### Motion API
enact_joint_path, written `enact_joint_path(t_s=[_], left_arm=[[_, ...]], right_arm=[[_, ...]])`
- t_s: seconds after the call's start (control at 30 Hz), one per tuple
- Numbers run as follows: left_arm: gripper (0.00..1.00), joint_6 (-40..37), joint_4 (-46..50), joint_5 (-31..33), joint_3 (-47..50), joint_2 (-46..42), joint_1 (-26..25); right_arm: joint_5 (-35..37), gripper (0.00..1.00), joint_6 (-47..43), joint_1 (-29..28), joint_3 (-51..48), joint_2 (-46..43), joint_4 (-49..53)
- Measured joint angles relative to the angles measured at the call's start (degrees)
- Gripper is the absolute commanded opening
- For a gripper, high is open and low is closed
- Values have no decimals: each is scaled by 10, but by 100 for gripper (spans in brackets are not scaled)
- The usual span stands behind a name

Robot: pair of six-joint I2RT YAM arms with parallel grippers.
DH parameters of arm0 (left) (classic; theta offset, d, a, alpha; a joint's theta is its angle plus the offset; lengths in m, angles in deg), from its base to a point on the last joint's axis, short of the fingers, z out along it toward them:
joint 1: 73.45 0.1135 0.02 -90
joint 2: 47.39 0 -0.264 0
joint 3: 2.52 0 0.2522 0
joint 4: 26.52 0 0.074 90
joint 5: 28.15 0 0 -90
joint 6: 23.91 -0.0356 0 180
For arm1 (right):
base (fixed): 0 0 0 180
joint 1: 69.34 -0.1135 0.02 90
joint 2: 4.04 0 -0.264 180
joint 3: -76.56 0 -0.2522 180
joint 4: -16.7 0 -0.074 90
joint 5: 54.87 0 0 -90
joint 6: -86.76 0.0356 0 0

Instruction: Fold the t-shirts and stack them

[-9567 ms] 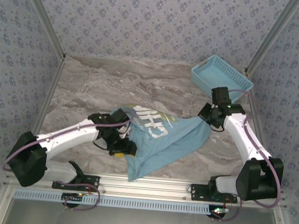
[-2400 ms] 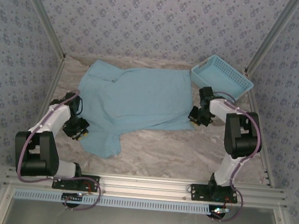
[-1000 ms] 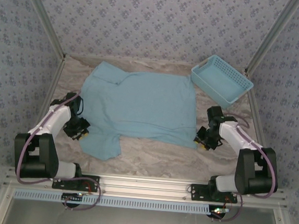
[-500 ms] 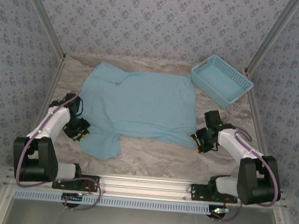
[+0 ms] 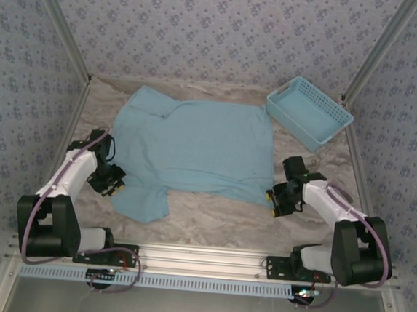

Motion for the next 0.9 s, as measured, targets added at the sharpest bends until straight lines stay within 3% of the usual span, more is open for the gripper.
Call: enact_joint_path(t_s=[0.2, 0.33, 0.37, 0.5, 0.57, 0.6, 0.9], left_arm=[[15, 6, 0, 0, 0, -1, 0], [22, 5, 1, 0, 0, -1, 0], [26, 4, 2, 0, 0, -1, 0], [44, 5, 9, 5, 5, -1, 1], [45, 7, 16, 5, 12, -1, 7], [45, 5, 19, 5, 16, -1, 14], [48, 3, 28, 2, 26, 28, 31]], right_arm=[[-3, 53, 31, -15, 0, 5, -6], [-2, 49, 42, -14, 11, 52, -28], [-2, 46, 43, -14, 15, 63, -33], [-3, 18, 37, -10, 25, 89, -19], [-4, 2, 23, -3, 28, 90, -2], [-5, 0, 12, 1, 31, 91, 4], [39, 0, -120, 69, 105, 145, -38]])
